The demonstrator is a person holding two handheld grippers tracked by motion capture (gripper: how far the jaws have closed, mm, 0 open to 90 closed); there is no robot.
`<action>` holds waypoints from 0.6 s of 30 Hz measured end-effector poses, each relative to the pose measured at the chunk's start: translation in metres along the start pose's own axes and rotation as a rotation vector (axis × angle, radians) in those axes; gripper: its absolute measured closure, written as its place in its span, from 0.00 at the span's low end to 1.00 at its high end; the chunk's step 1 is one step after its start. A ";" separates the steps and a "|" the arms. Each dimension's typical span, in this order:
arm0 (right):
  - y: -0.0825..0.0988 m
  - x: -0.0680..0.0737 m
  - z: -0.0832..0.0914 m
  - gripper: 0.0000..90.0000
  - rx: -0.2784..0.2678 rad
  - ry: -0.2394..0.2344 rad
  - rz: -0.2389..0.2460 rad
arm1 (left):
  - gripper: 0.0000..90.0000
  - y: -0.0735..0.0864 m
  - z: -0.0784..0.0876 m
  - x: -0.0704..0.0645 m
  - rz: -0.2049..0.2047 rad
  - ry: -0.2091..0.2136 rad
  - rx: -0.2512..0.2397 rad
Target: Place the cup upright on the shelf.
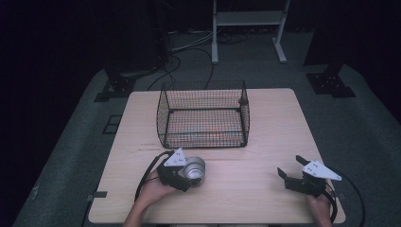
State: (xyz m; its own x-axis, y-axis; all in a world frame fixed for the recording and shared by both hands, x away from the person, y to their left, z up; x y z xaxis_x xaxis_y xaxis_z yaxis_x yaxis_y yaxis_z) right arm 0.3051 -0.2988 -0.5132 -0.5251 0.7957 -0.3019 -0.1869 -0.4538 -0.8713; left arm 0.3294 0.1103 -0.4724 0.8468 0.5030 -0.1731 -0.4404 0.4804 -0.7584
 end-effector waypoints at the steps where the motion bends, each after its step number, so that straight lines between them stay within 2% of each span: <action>1: 0.000 0.000 0.000 0.15 0.000 0.000 -0.001 | 0.20 -0.002 0.000 -0.001 0.000 0.007 -0.001; 6: 0.000 0.000 0.000 0.15 -0.001 0.000 -0.003 | 0.20 -0.011 0.001 -0.006 -0.022 0.015 -0.003; 10: 0.000 0.000 0.000 0.15 0.001 0.001 -0.001 | 0.20 -0.017 0.000 -0.010 -0.024 0.048 -0.008; 18: 0.000 0.000 0.000 0.15 0.002 -0.001 -0.003 | 0.20 -0.027 0.001 -0.013 -0.048 0.053 0.009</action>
State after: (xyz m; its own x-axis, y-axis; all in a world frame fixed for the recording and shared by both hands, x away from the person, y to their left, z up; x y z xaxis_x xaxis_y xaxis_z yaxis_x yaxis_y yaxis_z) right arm 0.3056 -0.2991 -0.5133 -0.5257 0.7964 -0.2991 -0.1895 -0.4524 -0.8715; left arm 0.3301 0.0913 -0.4494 0.8815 0.4405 -0.1700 -0.4015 0.5099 -0.7607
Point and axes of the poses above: each handheld gripper's, and its own axes: z roughly backward along the jaws, y roughly out of its underside, x roughly to its left, the point moved 4 cm from there along -z, roughly forward along the jaws, and after that the axes turned 14 degrees about z, right-handed, at the moved point
